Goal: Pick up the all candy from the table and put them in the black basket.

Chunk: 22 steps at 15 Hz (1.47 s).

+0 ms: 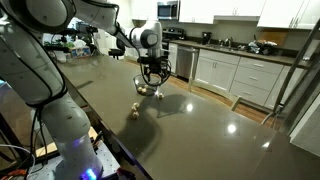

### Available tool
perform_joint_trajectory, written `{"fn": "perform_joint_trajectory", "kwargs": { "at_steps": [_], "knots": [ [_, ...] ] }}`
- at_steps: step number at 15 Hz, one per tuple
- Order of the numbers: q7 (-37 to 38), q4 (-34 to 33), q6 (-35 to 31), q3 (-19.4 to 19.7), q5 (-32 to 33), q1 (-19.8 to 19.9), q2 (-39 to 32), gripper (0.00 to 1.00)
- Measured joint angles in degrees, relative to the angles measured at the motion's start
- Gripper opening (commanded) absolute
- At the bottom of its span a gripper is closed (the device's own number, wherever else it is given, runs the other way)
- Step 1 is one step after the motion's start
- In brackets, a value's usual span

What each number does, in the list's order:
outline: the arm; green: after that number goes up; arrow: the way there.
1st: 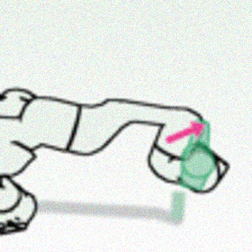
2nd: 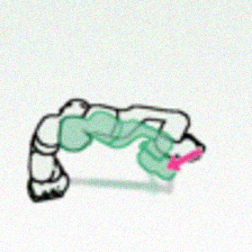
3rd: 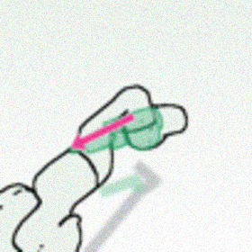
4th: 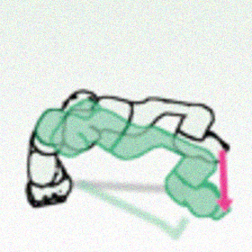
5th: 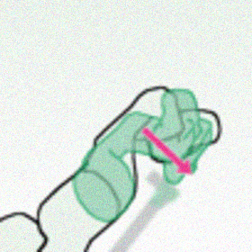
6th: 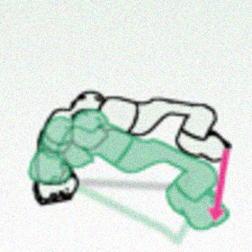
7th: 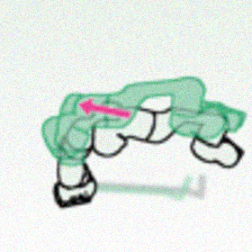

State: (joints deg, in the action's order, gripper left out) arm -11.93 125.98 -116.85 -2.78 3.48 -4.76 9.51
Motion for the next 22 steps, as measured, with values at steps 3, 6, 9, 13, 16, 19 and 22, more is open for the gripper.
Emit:
{"fn": "perform_joint_trajectory", "kwargs": {
  "at_steps": [3,6,9,13,16,19,22],
  "knots": [
    [0.4,2.3,2.6,0.7,1.1,0.8,1.4,1.00],
    [0.5,4.3,5.4,1.4,1.8,1.5,2.4,1.00],
    [0.5,5.7,8.3,2.1,1.8,1.8,2.4,1.00],
    [0.5,7.7,10.6,2.8,1.8,1.9,2.4,1.00],
    [0.5,9.0,12.5,3.1,1.7,2.0,2.3,1.00],
    [0.5,10.1,14.0,3.6,1.2,2.0,2.3,1.00],
    [0.5,11.1,14.1,4.3,-0.4,2.0,2.6,1.00]
  ]
}}
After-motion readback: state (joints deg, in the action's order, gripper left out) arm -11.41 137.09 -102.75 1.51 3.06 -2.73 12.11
